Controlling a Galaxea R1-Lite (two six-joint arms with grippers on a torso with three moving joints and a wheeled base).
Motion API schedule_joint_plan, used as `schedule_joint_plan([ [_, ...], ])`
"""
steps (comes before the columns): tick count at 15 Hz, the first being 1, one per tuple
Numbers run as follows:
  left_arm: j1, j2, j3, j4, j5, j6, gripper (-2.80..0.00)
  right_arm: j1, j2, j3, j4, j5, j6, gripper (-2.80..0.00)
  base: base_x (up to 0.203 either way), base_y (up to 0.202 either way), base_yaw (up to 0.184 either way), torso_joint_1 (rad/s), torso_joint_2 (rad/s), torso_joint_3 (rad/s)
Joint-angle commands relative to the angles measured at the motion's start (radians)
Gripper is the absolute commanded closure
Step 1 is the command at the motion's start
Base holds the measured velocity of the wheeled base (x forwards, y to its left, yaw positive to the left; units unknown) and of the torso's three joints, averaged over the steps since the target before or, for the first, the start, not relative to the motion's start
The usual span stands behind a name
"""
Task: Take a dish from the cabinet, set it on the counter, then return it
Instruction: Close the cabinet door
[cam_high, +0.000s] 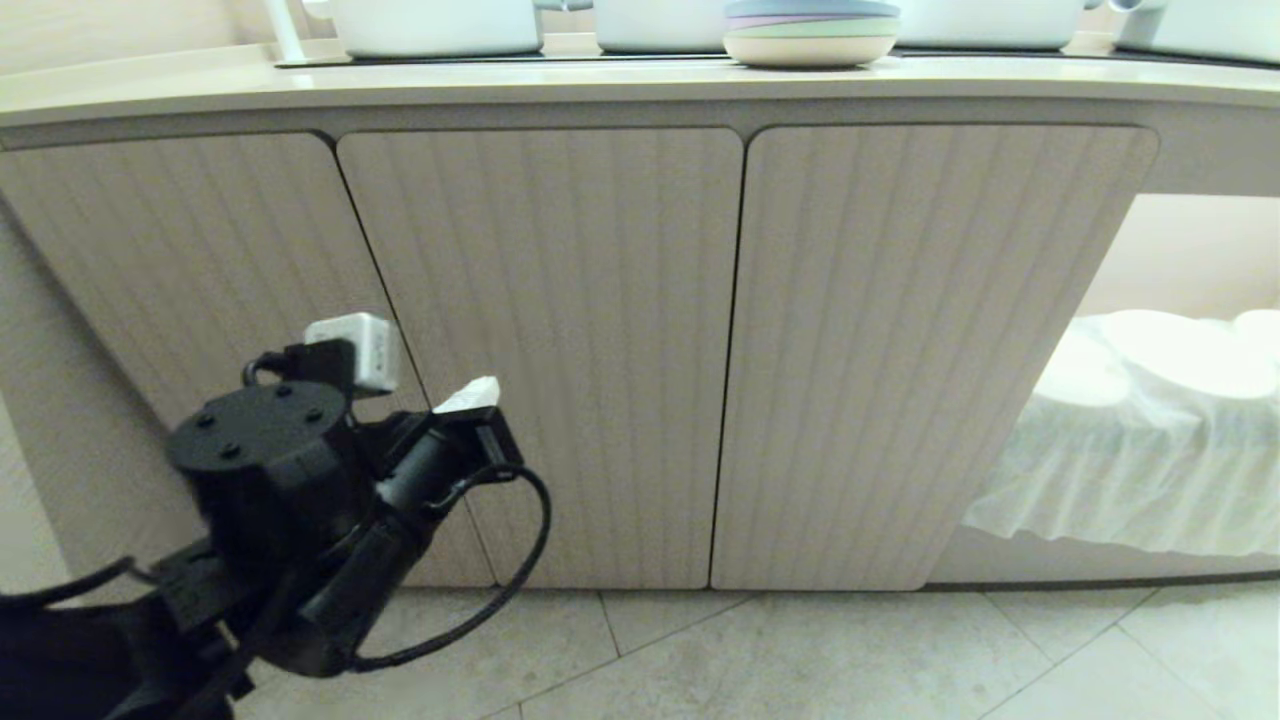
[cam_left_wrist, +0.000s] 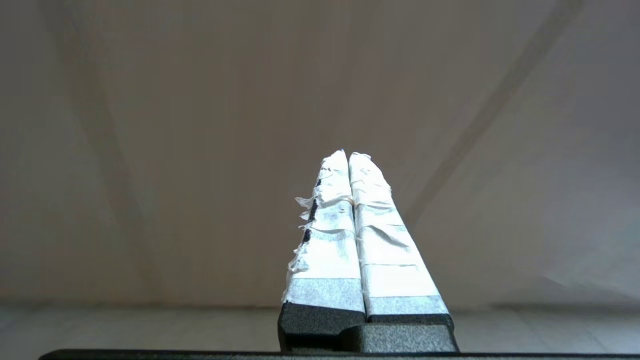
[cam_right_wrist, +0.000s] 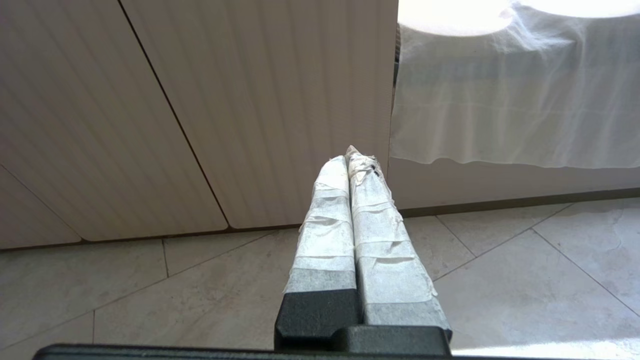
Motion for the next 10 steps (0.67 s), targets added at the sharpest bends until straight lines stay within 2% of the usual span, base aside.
schedule_joint_plan([
  [1, 0.003, -0.094, 0.054, -0.006, 0.092, 0.012, 0.00, 0.000, 0.000, 0.000, -0.001, 0.000, 0.000, 0.00, 0.000, 0.000, 0.000, 0.000, 0.00, 0.000],
  [3, 0.006, -0.133, 0.086, -0.007, 0.162, 0.046, 0.00, 0.000, 0.000, 0.000, -0.001, 0.000, 0.000, 0.00, 0.000, 0.000, 0.000, 0.000, 0.00, 0.000],
  [5, 0.030, -0.190, 0.119, -0.007, 0.185, 0.076, 0.00, 0.000, 0.000, 0.000, -0.001, 0.000, 0.000, 0.00, 0.000, 0.000, 0.000, 0.000, 0.00, 0.000],
  [9, 0.265, -0.344, 0.295, -0.007, 0.186, 0.175, 0.00, 0.000, 0.000, 0.000, -0.001, 0.000, 0.000, 0.00, 0.000, 0.000, 0.000, 0.000, 0.00, 0.000],
  [10, 0.302, -0.404, 0.346, -0.007, 0.185, 0.200, 0.00, 0.000, 0.000, 0.000, -0.001, 0.000, 0.000, 0.00, 0.000, 0.000, 0.000, 0.000, 0.00, 0.000],
])
